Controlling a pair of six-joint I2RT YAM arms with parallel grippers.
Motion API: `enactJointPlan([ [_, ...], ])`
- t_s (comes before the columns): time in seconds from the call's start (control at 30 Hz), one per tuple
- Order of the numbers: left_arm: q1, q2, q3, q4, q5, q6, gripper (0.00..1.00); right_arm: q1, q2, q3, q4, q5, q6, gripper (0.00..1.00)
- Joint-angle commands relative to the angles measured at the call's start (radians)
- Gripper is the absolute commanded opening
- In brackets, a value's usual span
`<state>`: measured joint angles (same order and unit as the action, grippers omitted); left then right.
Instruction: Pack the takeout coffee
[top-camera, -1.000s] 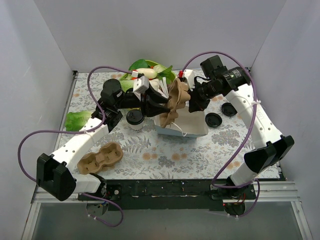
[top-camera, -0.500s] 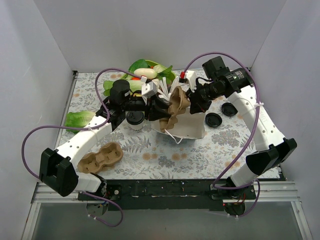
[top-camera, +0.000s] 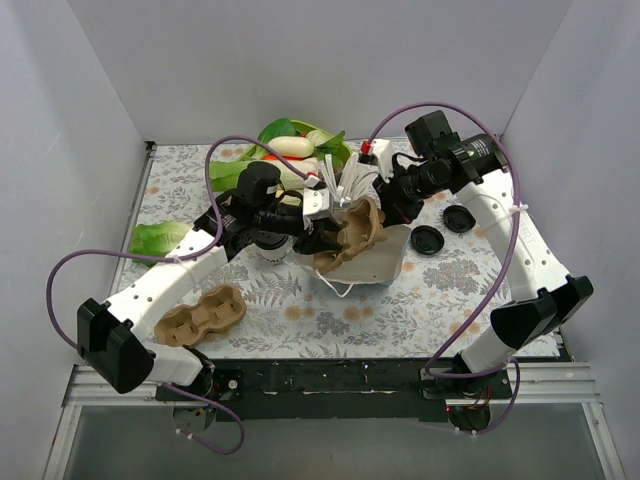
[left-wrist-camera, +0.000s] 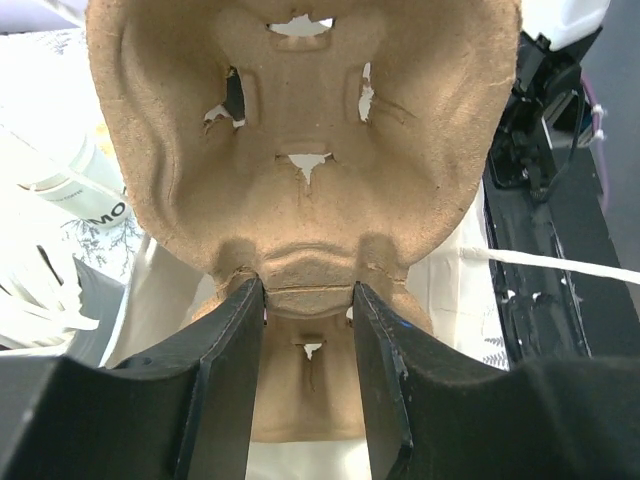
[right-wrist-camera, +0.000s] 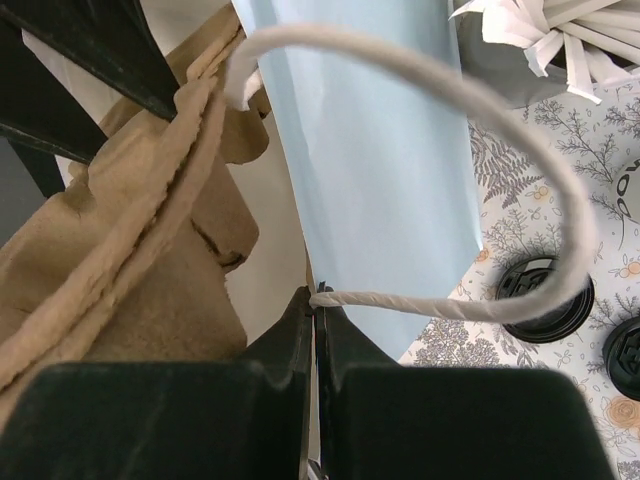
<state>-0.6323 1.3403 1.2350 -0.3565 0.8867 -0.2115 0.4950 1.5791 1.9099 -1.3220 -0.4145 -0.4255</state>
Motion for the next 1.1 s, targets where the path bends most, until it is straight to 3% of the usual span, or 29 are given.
enactJointPlan([
  [0.0, -0.033, -0.017, 0.058, -0.186, -0.040, 0.171, 0.00, -0.009, 0.015, 0.055, 0.023, -0.017, 0.001, 0.01],
  [0.37, -0.105, 0.088, 0.214, -0.415, -0.123, 0.420, 0.00, -0.027, 0.038, 0.074, 0.015, -0.047, -0.010, 0.01],
  [0.77, -0.165, 0.200, 0.366, -0.496, -0.268, 0.454, 0.00, -0.027, 0.012, 0.003, 0.014, -0.041, -0.025, 0.01],
  [1.07, -0.195, 0.315, 0.561, -0.742, -0.385, 0.575, 0.00, -0.044, 0.053, 0.054, 0.014, -0.040, -0.015, 0.01],
])
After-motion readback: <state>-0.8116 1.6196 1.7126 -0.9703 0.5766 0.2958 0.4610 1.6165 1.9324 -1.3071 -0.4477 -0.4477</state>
